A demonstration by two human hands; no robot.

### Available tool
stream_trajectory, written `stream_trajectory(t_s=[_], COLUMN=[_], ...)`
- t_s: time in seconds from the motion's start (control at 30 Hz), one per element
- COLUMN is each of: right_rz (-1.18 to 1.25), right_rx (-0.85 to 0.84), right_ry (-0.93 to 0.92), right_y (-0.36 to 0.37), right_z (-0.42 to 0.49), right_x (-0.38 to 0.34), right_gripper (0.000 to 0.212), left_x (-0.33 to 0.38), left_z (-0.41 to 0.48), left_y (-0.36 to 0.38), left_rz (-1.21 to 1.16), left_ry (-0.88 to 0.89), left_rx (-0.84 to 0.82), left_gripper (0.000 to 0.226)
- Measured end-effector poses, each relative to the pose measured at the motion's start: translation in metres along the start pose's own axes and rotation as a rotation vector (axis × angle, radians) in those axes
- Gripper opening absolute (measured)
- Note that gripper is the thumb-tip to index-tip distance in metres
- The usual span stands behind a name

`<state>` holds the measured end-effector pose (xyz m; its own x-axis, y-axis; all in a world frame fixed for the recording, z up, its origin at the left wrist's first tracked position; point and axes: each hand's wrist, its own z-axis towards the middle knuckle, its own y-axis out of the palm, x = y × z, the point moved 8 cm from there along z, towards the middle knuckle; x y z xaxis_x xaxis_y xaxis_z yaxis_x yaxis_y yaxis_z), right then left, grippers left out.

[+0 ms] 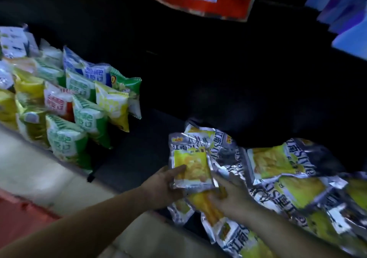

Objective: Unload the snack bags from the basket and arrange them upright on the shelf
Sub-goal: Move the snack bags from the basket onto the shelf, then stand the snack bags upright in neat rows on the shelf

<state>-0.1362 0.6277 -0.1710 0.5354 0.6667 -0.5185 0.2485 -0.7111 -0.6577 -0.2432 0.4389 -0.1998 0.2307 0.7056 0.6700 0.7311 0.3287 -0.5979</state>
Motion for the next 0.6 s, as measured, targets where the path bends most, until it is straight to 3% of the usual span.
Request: stream_trajectory(t_s=[0.13,0.4,0.6], right_rz=[-0.072,-0.186,-0.268], right_rx=[-0.041,0.099,0.180], right_ry=[0.033,-0.076,-0.068], right_y=[0.020,-0.018,-0.044], right_z=[-0.001,-0.002,-0.024], right_x=[0.024,0.072,0.106], right_gripper=[0.076,0.074,0.072], left_x=[0.001,0.049,0.078], left_z=[0.007,0.001,0.013], left_y=[0.022,0.052,0.087], left_rz=[0.062,0.228,0.230], left_ry=[0.013,0.098,0.164], left_rx=[0.065,0.253,0.230], left_gripper=[0.085,0.088,0.088])
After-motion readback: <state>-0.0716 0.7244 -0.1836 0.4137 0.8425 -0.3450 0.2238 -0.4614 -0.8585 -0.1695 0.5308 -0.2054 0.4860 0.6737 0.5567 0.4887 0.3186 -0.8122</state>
